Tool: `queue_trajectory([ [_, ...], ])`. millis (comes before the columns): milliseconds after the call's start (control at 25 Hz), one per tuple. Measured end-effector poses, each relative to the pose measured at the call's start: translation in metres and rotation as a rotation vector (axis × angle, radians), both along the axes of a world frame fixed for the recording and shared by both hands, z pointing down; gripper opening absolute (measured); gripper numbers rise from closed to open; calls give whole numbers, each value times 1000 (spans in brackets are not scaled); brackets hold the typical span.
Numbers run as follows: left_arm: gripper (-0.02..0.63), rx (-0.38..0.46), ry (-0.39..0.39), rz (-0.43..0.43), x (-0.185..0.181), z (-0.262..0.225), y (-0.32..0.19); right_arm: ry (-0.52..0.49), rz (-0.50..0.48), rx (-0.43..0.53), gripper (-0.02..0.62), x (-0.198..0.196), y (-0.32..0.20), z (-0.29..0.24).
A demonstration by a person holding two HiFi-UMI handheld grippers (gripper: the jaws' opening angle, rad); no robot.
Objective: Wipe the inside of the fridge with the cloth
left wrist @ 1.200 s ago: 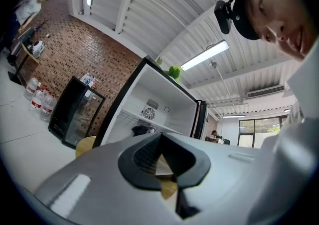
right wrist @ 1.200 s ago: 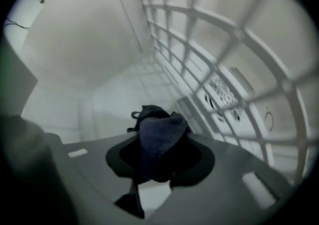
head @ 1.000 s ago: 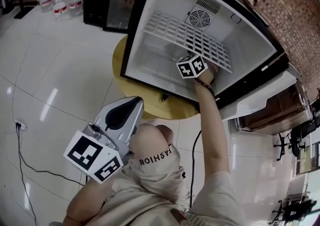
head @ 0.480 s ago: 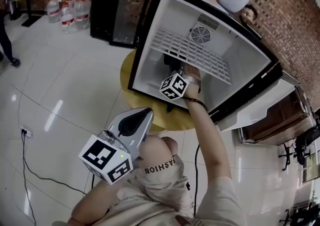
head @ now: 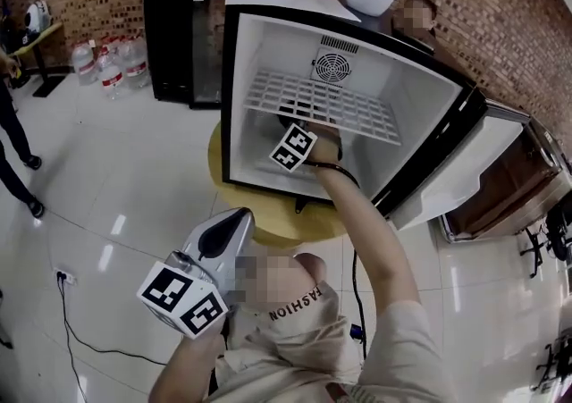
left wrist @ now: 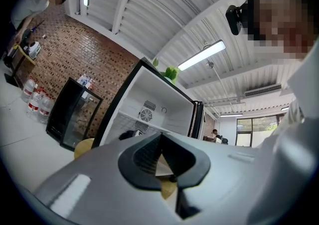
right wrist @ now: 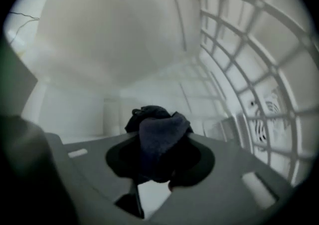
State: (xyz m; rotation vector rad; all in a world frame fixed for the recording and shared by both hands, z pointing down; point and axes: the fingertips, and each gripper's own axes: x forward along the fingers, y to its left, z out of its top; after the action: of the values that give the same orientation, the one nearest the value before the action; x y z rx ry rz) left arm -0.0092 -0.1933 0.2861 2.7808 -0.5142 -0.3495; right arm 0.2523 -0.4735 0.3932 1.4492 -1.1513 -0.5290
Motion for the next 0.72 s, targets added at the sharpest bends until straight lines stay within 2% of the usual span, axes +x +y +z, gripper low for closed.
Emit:
queue_trajectory([
  [160,1,-20,8,14,3,4,0,67,177,-52,121,85,55,4],
  [240,1,-26,8,18,6,6,2,97,255,-118,121,110,71,9],
  [320,1,-35,3,26,11,9,6,76,290,-166,123,118,78,14],
  [360,1,-37,-2,35,14,10,9,46,271,-176,123,112,78,15],
  [440,1,-25,-9,59,19,7,18,1,159,-171,124,81,74,13],
  [600,1,-1,-15,72,23,3,27,-18,-122,-111,126,-20,42,9],
  [720,1,-5,-16,85,34,6,23,-80,-197,-124,126,-60,2,13],
])
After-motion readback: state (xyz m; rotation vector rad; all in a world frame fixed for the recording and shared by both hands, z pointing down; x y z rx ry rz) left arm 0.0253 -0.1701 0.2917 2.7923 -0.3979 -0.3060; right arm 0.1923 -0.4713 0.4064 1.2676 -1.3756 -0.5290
